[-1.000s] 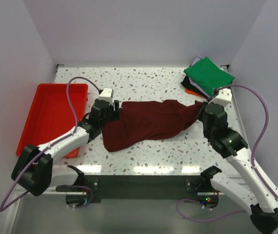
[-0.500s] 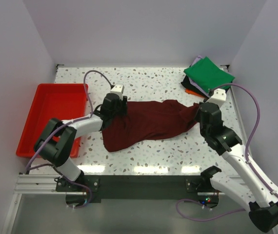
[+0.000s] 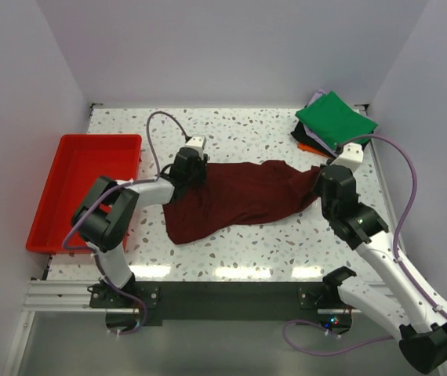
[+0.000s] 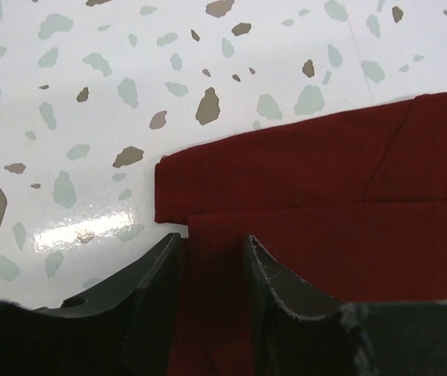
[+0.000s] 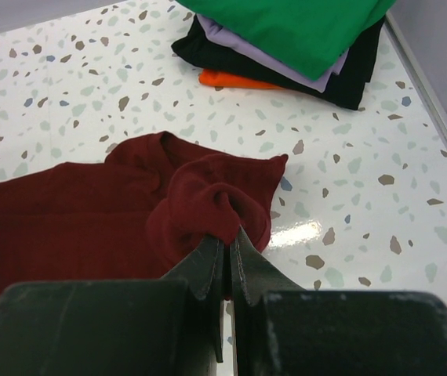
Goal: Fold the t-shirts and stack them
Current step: Flatten the tshirt out
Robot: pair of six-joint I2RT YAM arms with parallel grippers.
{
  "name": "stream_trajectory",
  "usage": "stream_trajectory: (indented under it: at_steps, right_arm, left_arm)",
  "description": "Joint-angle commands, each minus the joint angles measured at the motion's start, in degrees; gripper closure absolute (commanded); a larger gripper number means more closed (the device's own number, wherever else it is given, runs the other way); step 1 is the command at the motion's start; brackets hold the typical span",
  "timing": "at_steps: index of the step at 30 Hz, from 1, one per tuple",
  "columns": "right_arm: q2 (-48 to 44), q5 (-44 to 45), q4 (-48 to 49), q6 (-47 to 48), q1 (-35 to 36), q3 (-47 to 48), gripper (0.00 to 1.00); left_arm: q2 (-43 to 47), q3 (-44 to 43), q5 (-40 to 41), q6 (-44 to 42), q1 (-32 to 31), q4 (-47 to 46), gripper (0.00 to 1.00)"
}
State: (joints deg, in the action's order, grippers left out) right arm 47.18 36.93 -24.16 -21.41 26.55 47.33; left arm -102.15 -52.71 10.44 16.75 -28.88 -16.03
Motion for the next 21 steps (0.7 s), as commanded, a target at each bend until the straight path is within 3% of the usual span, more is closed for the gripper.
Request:
stream_trajectory:
  at_steps: [1,10,15,19,21]
  right_arm:
    - [-0.6,-0.3,3.2,-0.1,-0.4,-0.1,1.00]
    - [-0.9,-0.8,3.3,0.1,-0.5,-0.4,1.00]
    - [-0.9,-1.0,3.4,0.1,-0.5,-0.5,1.00]
    - [-0.9,-1.1,3.4,0.1,-0.6,-0.5,1.00]
    - [-0.9,-1.0,3.4,0.1,-0.6,-0.5,1.00]
  left_arm:
    - [-1.6,-2.7,-0.3,-0.3,0.5,-1.9,0.58]
    - [-4.6,-4.5,0.2,-0.5,0.5,-2.2,0.60]
    - [-5.3,-4.9,0.1,-0.4,0.5,-2.6,0.76]
    - [-6.0,-5.3,0.1,-0.4,0.6,-2.0,0.98]
    - [-6.0,-5.2,0.2,-0.3,0.6,-1.8,1.00]
